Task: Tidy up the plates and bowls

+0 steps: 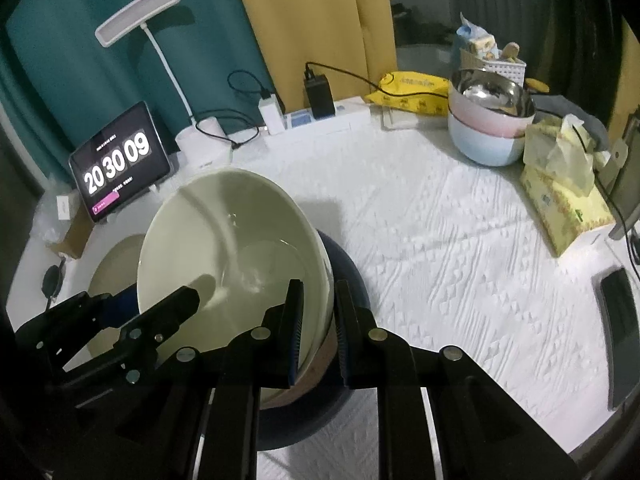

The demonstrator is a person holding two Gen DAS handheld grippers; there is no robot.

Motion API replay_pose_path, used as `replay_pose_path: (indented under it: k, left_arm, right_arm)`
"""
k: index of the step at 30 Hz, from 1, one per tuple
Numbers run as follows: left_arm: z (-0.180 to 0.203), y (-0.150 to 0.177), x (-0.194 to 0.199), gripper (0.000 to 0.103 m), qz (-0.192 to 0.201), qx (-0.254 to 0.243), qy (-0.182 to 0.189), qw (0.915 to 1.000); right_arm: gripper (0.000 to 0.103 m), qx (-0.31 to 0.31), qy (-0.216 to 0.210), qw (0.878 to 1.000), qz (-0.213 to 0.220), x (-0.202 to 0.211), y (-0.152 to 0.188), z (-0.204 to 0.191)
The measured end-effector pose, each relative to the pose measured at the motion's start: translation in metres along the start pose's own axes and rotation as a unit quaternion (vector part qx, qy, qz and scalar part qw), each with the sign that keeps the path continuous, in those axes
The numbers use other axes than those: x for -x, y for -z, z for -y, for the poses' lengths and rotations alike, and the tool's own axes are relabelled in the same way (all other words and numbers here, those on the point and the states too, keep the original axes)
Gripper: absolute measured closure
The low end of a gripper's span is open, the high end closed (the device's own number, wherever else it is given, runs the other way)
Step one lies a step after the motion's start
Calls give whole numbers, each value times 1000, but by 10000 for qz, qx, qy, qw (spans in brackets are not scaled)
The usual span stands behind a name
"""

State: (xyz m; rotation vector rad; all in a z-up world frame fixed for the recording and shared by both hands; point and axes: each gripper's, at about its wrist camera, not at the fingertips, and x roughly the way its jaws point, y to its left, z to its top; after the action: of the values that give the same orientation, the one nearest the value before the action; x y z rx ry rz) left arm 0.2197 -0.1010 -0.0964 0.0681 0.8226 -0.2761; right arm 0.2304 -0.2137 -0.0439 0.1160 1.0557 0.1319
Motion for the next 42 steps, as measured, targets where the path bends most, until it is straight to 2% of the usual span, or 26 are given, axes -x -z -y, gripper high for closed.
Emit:
replay_pose_path:
  k: [15, 30, 42]
  left_arm:
    - [-9, 15, -12, 76, -242, 39, -24, 9997]
    - [-11, 15, -10, 76, -172, 51, -54, 9998]
    - [-13, 9, 15, 74, 125, 66, 104, 9998]
  right_arm:
    - [86, 66, 67, 9996, -267, -15, 15, -4]
    - [84, 140, 76, 9995, -261, -17, 14, -7]
    - [80, 212, 70, 9997, 3, 5, 7, -5]
